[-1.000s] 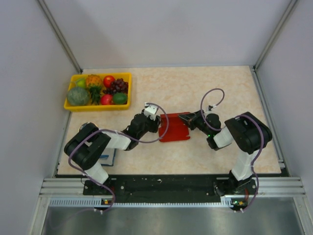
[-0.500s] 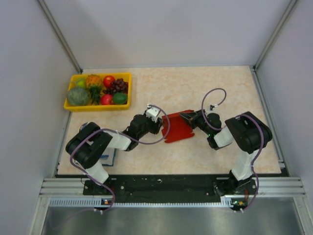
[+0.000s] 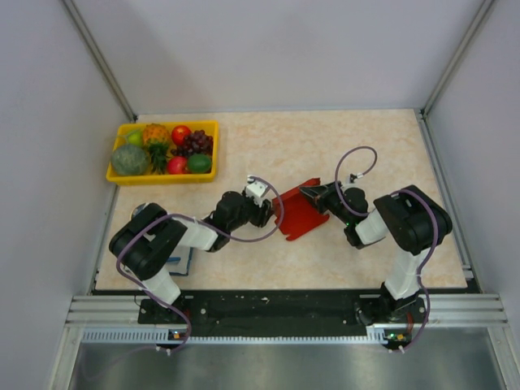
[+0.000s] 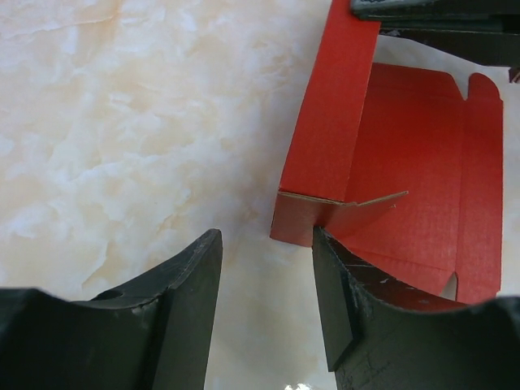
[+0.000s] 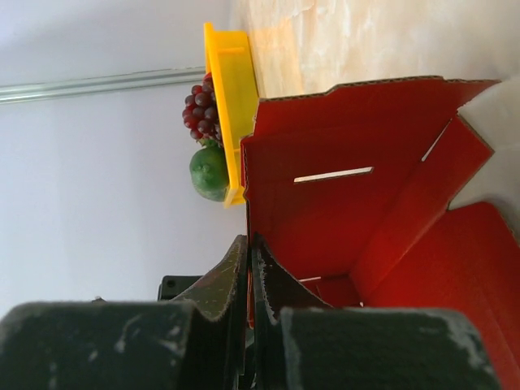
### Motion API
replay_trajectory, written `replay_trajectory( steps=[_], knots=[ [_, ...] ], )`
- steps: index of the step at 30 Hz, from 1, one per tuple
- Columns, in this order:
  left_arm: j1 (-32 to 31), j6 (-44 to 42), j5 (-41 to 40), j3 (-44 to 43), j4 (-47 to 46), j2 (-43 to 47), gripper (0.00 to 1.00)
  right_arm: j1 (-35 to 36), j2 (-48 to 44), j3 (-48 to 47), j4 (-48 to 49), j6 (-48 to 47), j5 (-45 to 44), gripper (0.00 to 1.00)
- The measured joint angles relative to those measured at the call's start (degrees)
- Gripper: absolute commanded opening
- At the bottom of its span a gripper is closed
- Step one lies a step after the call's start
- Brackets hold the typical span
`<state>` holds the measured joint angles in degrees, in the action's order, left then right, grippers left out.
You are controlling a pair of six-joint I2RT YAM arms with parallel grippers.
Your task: Fold the paper box
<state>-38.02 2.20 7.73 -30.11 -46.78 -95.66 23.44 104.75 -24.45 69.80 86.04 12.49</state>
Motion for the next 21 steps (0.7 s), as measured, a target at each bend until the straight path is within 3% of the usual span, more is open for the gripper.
replay_trajectory(
  steps=[7, 11, 21],
  knots=[
    [-0.79, 0.81, 3.26, 0.72, -0.13, 0.48, 0.51, 0.0, 0.04, 0.0, -0.02, 0.0, 0.39, 0.0],
    [-1.62, 1.81, 3.48, 0.76, 0.92, 1.07, 0.36, 0.02, 0.33, -0.04, 0.11, 0.04, 0.81, 0.0],
    [-6.49, 5.92, -7.48, 0.24, 7.04, 4.81, 0.45, 0.09, 0.35, 0.02, 0.28, 0.57, 0.9, 0.0]
  ],
)
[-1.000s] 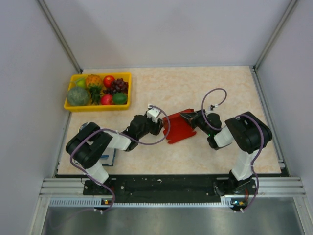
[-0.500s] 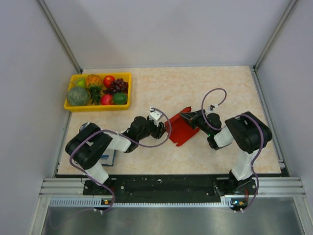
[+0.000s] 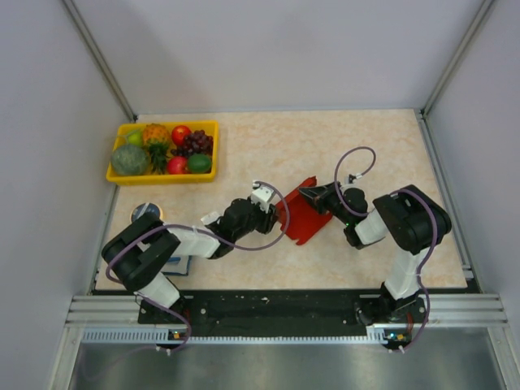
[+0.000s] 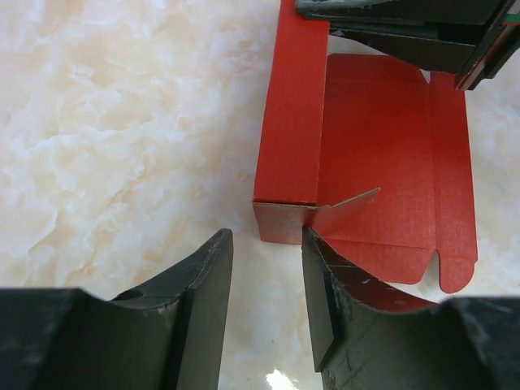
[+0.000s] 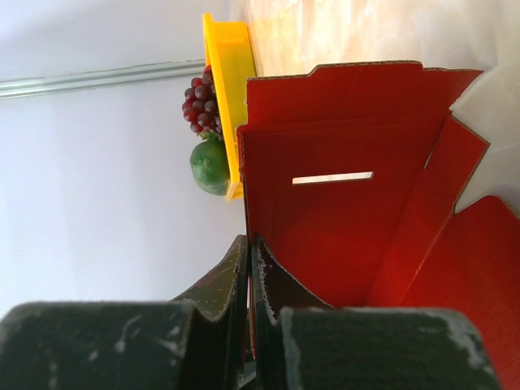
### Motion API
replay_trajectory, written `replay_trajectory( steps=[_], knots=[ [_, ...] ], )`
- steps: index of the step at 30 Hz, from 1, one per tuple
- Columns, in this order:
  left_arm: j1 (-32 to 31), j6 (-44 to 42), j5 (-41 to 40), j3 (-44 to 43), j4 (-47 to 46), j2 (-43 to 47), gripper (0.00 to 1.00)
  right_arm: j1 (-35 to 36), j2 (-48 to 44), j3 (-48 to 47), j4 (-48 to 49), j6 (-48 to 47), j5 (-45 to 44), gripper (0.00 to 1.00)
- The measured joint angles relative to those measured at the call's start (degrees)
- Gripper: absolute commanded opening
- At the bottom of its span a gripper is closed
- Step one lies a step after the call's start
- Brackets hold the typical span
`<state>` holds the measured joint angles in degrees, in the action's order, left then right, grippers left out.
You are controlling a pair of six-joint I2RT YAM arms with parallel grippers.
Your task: Fold the paper box
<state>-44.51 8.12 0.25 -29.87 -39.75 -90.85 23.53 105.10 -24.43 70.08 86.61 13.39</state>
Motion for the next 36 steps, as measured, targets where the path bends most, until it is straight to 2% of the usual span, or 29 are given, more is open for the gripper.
replay_trajectory(
  steps=[7, 10, 11, 14, 23, 30, 31, 36],
  knots=[
    [-3.13, 0.55, -2.69, 0.52, -0.33, 0.42, 0.4, 0.2, 0.0, 0.35, 0.28, 0.22, -0.09, 0.0],
    [-3.23, 0.52, -2.67, 0.52, -0.07, 0.72, 0.43, 0.24, 0.0, 0.44, 0.44, 0.5, -0.11, 0.0],
    [-3.3, 0.57, -2.67, 0.52, 0.17, 0.87, 0.48, 0.24, 0.0, 0.44, 0.44, 0.55, -0.09, 0.0],
    [-3.61, 1.01, -3.61, 0.5, 0.63, 1.11, 0.5, 0.31, 0.0, 0.44, 0.44, 0.59, -0.13, 0.0],
    [-8.7, 0.96, -14.71, -3.23, 1.55, -1.66, 0.52, 0.96, 0.0, 0.52, 0.48, 1.2, -1.51, 0.0],
    [-9.9, 1.29, -22.93, -5.16, 2.05, -4.15, 0.44, 1.64, -0.02, 1.66, 1.88, 2.14, -2.99, 0.0],
    [-9.99, 1.27, -23.89, -5.44, 2.14, -4.42, 0.38, 1.7, -0.02, 1.77, 1.95, 2.14, -3.13, 0.0],
    [-10.1, 1.16, -29.59, -7.41, 2.45, -6.69, 0.27, 1.88, -0.02, 2.03, 2.38, 2.23, -4.07, 0.0]
  ],
)
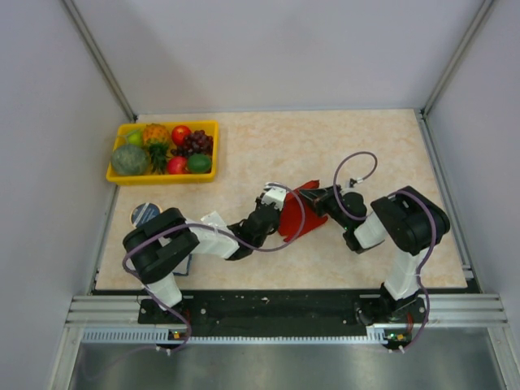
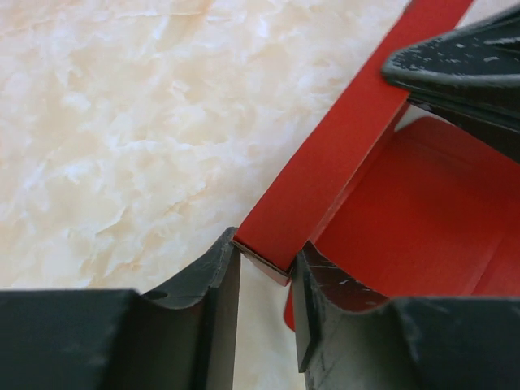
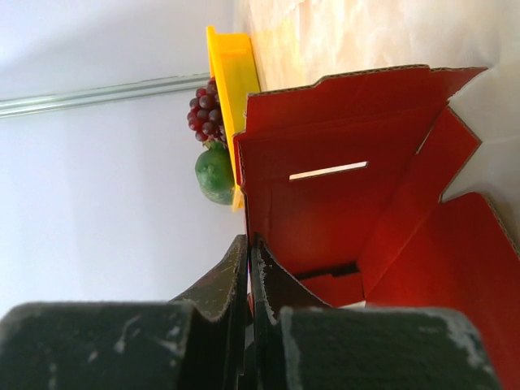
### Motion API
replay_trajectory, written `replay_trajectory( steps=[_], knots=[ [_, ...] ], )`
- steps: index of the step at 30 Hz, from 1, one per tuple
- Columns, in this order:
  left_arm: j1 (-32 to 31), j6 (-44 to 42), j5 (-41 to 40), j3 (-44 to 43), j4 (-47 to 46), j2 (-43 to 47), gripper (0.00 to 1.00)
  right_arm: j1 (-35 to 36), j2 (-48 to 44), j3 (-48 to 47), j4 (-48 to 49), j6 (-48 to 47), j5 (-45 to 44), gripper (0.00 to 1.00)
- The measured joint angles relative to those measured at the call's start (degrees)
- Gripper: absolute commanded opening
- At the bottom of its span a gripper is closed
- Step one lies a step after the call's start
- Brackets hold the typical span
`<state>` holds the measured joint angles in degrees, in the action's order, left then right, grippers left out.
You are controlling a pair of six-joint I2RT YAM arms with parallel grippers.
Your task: Fold the paper box
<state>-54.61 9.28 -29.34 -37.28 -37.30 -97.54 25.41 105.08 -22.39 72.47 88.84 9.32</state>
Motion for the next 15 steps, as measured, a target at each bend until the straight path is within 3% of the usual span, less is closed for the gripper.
replay_trajectory(
  steps=[4, 7, 9, 15],
  knots=[
    [-0.28, -0.46, -3.58, -0.96, -0.83, -1.55, 0.23, 0.09, 0.0, 0.28, 0.37, 0.33, -0.48, 0.0],
    [-0.46, -1.03, -6.34, -1.49, -2.51, -3.13, 0.13, 0.11, 0.0, 0.28, 0.37, 0.39, -0.76, 0.0],
    [-0.46, -1.42, -8.68, -2.03, -3.52, -4.28, 0.01, 0.26, -0.02, 0.28, 0.37, 0.44, -0.87, 0.0],
    [-1.16, -2.32, -20.46, -6.01, -6.12, -10.51, 0.0, 2.67, -1.25, 1.07, -0.42, 1.01, -2.21, 0.0]
  ],
)
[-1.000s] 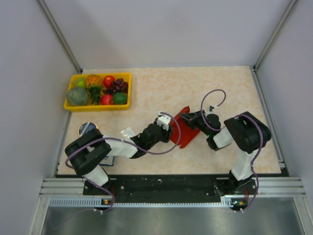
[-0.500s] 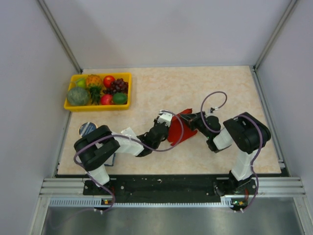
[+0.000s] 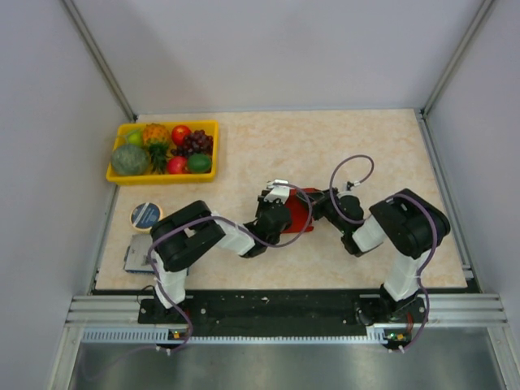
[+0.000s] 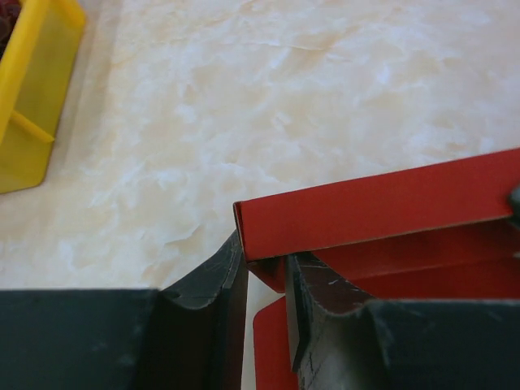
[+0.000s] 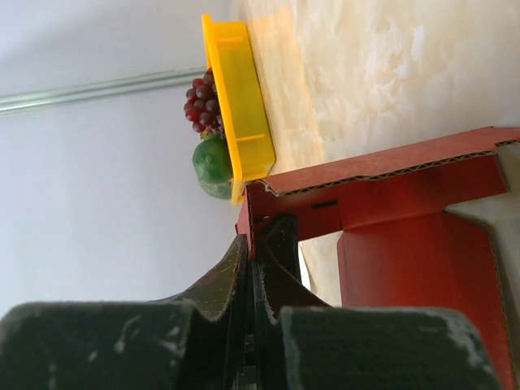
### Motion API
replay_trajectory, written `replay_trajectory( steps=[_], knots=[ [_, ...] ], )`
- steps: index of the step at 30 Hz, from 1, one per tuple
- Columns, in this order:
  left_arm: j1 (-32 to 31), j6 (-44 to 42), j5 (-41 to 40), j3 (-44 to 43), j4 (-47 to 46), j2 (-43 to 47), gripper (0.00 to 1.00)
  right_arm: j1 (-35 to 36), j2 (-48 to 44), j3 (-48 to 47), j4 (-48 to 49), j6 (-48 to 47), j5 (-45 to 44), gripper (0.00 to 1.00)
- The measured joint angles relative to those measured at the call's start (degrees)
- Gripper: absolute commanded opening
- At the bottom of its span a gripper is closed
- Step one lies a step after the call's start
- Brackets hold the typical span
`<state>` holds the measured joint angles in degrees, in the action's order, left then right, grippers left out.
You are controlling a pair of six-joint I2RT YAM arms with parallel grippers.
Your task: Fold the paper box
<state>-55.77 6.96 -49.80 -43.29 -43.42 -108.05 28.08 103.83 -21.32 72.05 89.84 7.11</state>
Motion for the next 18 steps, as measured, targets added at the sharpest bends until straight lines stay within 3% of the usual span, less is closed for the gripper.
replay_trajectory(
  steps=[5, 13, 18],
  knots=[
    [-1.42, -0.31, -8.52, -2.58, -2.84, -4.07, 0.0, 1.68, -0.26, 0.33, -0.02, 1.38, -3.65, 0.0],
    [-1.99, -2.38, -11.91, 1.05, -16.76, -7.1, 0.0, 6.75, -2.95, 2.27, -0.63, 3.23, -11.06, 0.0],
    [-1.99, 1.03, -12.31, 2.45, -19.21, -7.15, 0.0, 9.38, -3.82, 2.95, -1.09, 4.04, -14.88, 0.0]
  ],
)
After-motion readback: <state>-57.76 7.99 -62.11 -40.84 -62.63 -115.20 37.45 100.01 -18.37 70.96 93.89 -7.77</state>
